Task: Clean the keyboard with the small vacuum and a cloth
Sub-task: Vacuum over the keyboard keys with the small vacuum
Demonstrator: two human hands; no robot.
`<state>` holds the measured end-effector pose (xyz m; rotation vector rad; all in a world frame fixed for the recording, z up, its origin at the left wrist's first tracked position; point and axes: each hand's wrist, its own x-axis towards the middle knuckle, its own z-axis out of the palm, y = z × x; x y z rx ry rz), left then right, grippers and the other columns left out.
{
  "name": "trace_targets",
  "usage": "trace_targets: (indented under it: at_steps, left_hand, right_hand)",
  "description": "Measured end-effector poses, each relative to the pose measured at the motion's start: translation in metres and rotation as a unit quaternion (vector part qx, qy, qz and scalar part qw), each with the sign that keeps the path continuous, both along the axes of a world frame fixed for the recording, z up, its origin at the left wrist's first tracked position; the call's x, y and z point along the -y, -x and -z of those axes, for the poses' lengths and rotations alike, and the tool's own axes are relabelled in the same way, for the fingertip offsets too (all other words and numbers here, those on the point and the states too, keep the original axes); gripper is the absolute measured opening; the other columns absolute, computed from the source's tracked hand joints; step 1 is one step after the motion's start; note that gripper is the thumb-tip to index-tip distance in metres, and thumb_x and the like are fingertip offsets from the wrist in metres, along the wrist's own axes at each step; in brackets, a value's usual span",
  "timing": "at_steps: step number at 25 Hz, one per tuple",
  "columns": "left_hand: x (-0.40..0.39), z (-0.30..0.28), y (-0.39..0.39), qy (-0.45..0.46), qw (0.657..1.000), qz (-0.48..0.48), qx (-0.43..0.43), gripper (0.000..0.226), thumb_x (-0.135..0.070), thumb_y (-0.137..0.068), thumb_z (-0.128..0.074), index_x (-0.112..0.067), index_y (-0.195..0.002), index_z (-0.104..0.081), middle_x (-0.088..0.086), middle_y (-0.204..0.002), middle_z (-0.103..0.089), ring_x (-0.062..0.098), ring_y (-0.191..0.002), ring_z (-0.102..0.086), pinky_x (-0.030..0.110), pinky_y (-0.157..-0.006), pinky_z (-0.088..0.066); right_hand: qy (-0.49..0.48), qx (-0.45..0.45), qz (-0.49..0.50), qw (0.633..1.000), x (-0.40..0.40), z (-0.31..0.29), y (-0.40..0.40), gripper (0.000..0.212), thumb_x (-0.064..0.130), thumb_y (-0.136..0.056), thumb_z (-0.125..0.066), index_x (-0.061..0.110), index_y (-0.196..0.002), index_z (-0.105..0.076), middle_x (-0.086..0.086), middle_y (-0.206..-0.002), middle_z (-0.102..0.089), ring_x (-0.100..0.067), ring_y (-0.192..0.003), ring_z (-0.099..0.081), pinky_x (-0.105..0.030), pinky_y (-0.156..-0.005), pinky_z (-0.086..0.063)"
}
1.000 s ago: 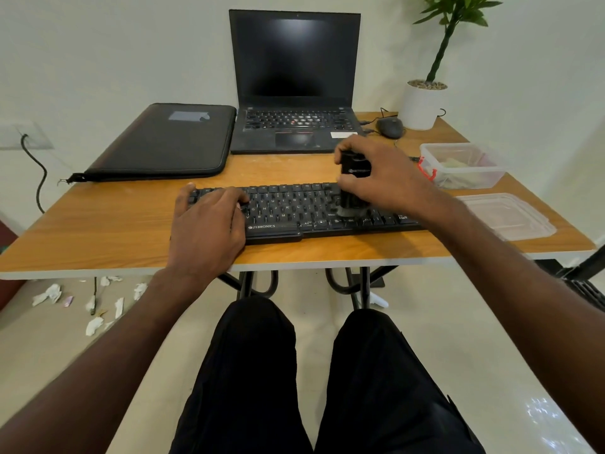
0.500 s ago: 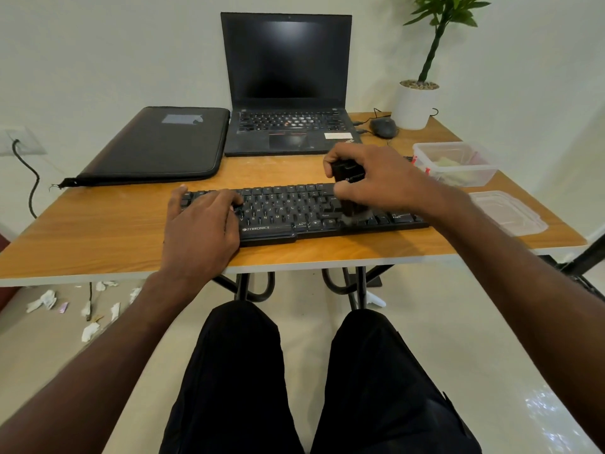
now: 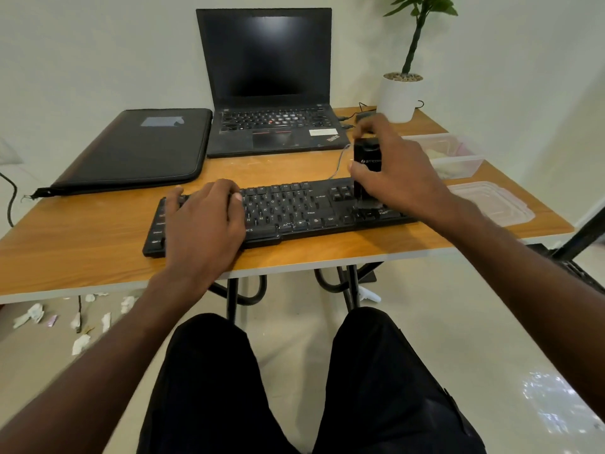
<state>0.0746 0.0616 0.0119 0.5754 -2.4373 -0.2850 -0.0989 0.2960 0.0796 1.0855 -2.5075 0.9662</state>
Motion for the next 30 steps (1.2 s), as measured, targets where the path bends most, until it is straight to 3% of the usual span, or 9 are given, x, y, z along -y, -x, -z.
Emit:
trace_targets:
  at_steps: [3,6,8,12,17,20,24,27,30]
  left_hand:
    - [-0.039,-0.002,0.03,-0.009,0.998,0.053,-0.012,0.025,-0.032,-0.111,-0.044,-0.023,-0.121,-0.064,-0.005,-0.113,-0.072,0.017,-0.106,-0.066,0.052,-0.125,-0.021]
    - [-0.065,0.006,0.051,0.007,0.996,0.091,0.009,0.025,-0.036,-0.11,-0.044,-0.024,-0.123,-0.062,-0.006,-0.118,-0.07,0.016,-0.114,-0.064,0.053,-0.126,-0.021]
    - [-0.067,0.014,0.056,0.037,0.995,0.085,0.03,0.029,-0.04,-0.11,-0.042,-0.024,-0.125,-0.06,-0.005,-0.123,-0.067,0.017,-0.119,-0.061,0.054,-0.127,-0.02]
    - [-0.065,0.018,0.055,0.049,0.995,0.072,0.039,0.031,-0.042,-0.11,-0.041,-0.023,-0.124,-0.062,-0.004,-0.124,-0.067,0.018,-0.118,-0.062,0.054,-0.126,-0.02]
    - [-0.067,0.018,0.056,0.054,0.996,0.061,0.039,0.03,-0.038,-0.109,-0.044,-0.02,-0.123,-0.064,-0.002,-0.125,-0.068,0.02,-0.118,-0.063,0.054,-0.126,-0.022]
    - [-0.068,0.017,0.055,0.06,0.996,0.057,0.042,0.03,-0.038,-0.109,-0.045,-0.02,-0.124,-0.063,-0.001,-0.125,-0.068,0.02,-0.117,-0.063,0.055,-0.126,-0.023]
    - [-0.07,0.017,0.056,0.06,0.996,0.049,0.05,0.03,-0.037,-0.108,-0.045,-0.02,-0.123,-0.064,-0.001,-0.124,-0.068,0.021,-0.116,-0.064,0.055,-0.126,-0.021]
    - [-0.07,0.016,0.056,0.065,0.995,0.05,0.05,0.029,-0.036,-0.108,-0.045,-0.019,-0.122,-0.064,-0.001,-0.124,-0.068,0.021,-0.116,-0.064,0.055,-0.126,-0.02]
    - [-0.071,0.016,0.055,0.071,0.995,0.048,0.051,0.029,-0.035,-0.108,-0.045,-0.019,-0.122,-0.064,0.0,-0.124,-0.068,0.02,-0.116,-0.064,0.054,-0.126,-0.02]
  right_hand:
    - [0.166,0.057,0.01,0.984,-0.007,0.018,-0.006,0.039,0.03,-0.097,-0.069,0.023,-0.131,-0.05,0.01,-0.113,-0.061,0.003,-0.098,-0.06,-0.009,-0.076,-0.049]
    - [0.223,0.024,-0.031,0.974,-0.008,0.03,-0.014,0.038,0.023,-0.099,-0.066,0.023,-0.136,-0.056,0.012,-0.12,-0.06,-0.005,-0.111,-0.059,-0.026,-0.089,-0.057]
    - [0.216,0.004,-0.055,0.975,-0.007,0.039,-0.016,0.04,0.021,-0.101,-0.062,0.025,-0.14,-0.055,0.011,-0.124,-0.059,-0.012,-0.115,-0.058,-0.039,-0.091,-0.057]
    - [0.145,0.01,-0.086,0.986,-0.012,0.044,-0.01,0.039,0.028,-0.104,-0.056,0.034,-0.143,-0.053,0.004,-0.124,-0.057,-0.018,-0.116,-0.055,-0.047,-0.091,-0.056]
    - [0.047,-0.037,-0.06,0.996,-0.013,0.022,-0.008,0.038,0.024,-0.093,-0.068,0.026,-0.128,-0.053,0.01,-0.112,-0.056,-0.011,-0.103,-0.057,-0.035,-0.083,-0.058]
    - [0.064,0.019,-0.162,0.985,-0.009,0.024,-0.018,0.035,0.02,-0.096,-0.067,0.024,-0.127,-0.053,0.014,-0.112,-0.053,-0.01,-0.103,-0.059,-0.025,-0.081,-0.056]
    - [-0.063,0.005,-0.183,0.981,-0.014,0.003,-0.01,0.03,0.023,-0.088,-0.066,0.033,-0.115,-0.055,0.011,-0.113,-0.06,-0.009,-0.101,-0.058,-0.02,-0.075,-0.049]
    - [-0.014,-0.031,-0.125,0.992,-0.015,0.0,-0.011,0.031,0.026,-0.09,-0.067,0.031,-0.119,-0.057,0.008,-0.116,-0.061,-0.01,-0.103,-0.057,-0.022,-0.078,-0.051]
    - [0.041,0.015,-0.175,0.984,-0.016,0.012,-0.019,0.03,0.018,-0.095,-0.07,0.022,-0.123,-0.058,0.01,-0.113,-0.059,-0.009,-0.103,-0.059,-0.015,-0.078,-0.052]
